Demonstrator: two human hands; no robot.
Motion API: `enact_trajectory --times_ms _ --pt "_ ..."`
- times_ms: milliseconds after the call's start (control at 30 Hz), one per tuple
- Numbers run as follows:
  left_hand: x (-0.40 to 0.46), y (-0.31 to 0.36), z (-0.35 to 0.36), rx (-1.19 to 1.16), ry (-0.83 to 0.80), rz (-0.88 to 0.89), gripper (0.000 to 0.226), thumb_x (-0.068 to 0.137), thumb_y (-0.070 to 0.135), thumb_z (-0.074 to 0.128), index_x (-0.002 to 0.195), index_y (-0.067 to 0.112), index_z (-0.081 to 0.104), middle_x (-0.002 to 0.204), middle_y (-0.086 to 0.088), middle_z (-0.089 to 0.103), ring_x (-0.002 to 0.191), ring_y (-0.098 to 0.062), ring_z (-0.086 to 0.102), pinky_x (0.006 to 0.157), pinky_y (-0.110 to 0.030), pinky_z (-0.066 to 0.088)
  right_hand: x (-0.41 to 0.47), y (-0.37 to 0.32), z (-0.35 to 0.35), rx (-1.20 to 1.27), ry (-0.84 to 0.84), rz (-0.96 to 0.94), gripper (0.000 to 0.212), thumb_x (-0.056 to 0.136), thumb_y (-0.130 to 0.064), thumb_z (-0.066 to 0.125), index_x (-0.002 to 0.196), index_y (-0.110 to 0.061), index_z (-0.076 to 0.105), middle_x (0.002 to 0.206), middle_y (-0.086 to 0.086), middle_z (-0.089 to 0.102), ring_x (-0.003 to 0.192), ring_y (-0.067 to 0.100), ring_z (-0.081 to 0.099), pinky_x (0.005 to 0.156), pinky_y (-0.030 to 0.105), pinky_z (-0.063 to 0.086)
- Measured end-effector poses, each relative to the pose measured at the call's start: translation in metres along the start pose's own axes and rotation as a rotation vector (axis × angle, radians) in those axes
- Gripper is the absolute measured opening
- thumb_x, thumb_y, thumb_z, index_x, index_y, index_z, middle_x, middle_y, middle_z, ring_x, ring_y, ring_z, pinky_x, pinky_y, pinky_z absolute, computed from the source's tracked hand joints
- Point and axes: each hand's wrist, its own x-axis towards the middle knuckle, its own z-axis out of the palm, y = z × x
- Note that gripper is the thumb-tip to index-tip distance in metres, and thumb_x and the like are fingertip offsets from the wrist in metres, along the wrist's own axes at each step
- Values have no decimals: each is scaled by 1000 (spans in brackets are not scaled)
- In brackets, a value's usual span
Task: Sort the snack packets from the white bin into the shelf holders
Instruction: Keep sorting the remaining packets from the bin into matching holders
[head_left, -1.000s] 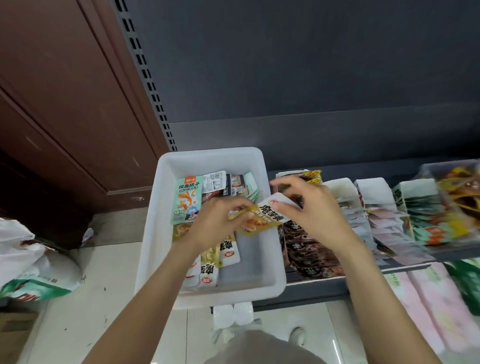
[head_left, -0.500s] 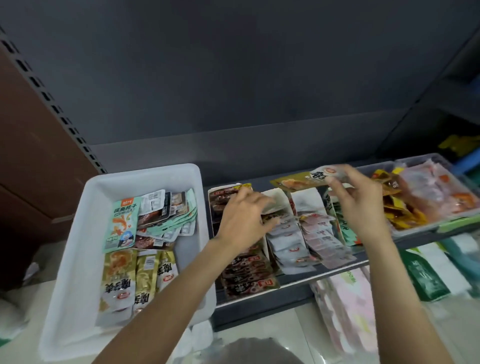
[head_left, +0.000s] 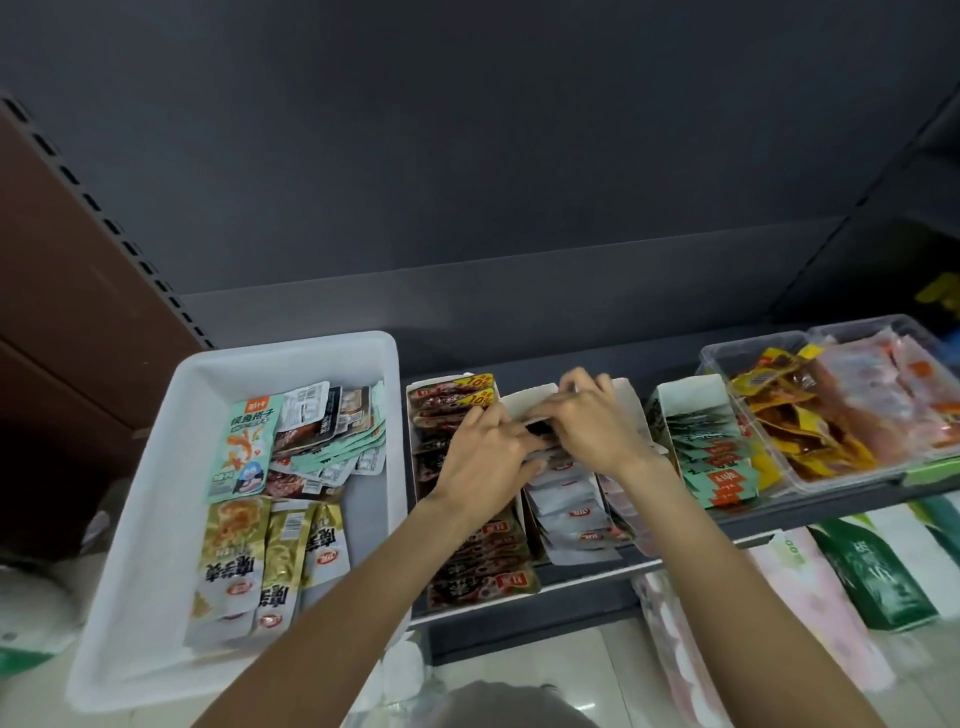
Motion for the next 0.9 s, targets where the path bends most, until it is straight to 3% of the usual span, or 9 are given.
enact_trajectory --times_ms 100,167,267,367,467,600,700,800,900 --pt "-11 -6 -5 -48 94 12 17 82 35 64 95 30 73 86 13 71 85 -13 54 78 -29 36 -9 4 12 -14 14 24 39 89 -13 46 121 -29 62 118 -9 63 120 19 32 80 31 15" --pt "-26 -15 -15 -85 216 -32 20 86 36 56 94 28 73 85 13 71 88 -10 54 82 -30 35 -18 -1 11 0 143 51 41 86 -16 46 124 -23 60 129 -7 59 129 24 32 89 35 17" --pt "-62 -40 -38 -105 427 -166 22 88 33 54 87 22 73 81 10 70 87 -7 53 81 -29 38 -28 -27 -10 204 351 55 42 86 -11 47 125 -18 60 119 -2 64 118 24 47 96 36 29" --pt "-113 -76 -51 -99 428 -387 20 87 28 53 85 17 70 83 6 69 83 -15 59 76 -30 43 -28 -74 -32 445 416 -31 32 91 -9 48 117 -18 64 103 -6 69 95 11 62 84 29 50" --pt "-164 -115 -46 -76 198 -676 18 81 21 65 99 18 68 97 -2 69 90 -27 63 74 -34 51 -13 -136 -33 562 240 -121 27 92 -8 54 113 -20 67 95 -11 71 84 2 65 76 22 53" --pt "-204 -146 -40 -62 -221 -905 53 81 30 68 131 22 50 133 -6 51 115 -30 50 90 -42 47 26 -210 10 584 -223 -125 26 97 -13 48 111 -15 69 104 -2 72 87 13 67 85 27 51" --pt "-212 -153 -37 -79 -312 -910 64 80 37 68 137 24 41 141 -3 42 122 -29 42 96 -40 42 51 -243 57 348 -522 -87 26 98 -13 42 104 -8 66 101 8 68 78 21 62 56 26 45" --pt "-213 -158 -34 -83 -349 -892 68 80 42 67 139 24 38 143 -2 40 124 -27 40 98 -39 41 59 -261 87 139 -543 10 20 96 -14 44 97 -4 62 98 11 63 90 29 62 58 26 41" --pt "-212 -162 -34 -63 -394 -865 66 81 44 66 138 22 39 142 -3 40 123 -29 39 97 -39 42 67 -268 114 229 -541 167 21 94 -22 50 97 -7 65 96 7 68 87 25 65 65 29 49"
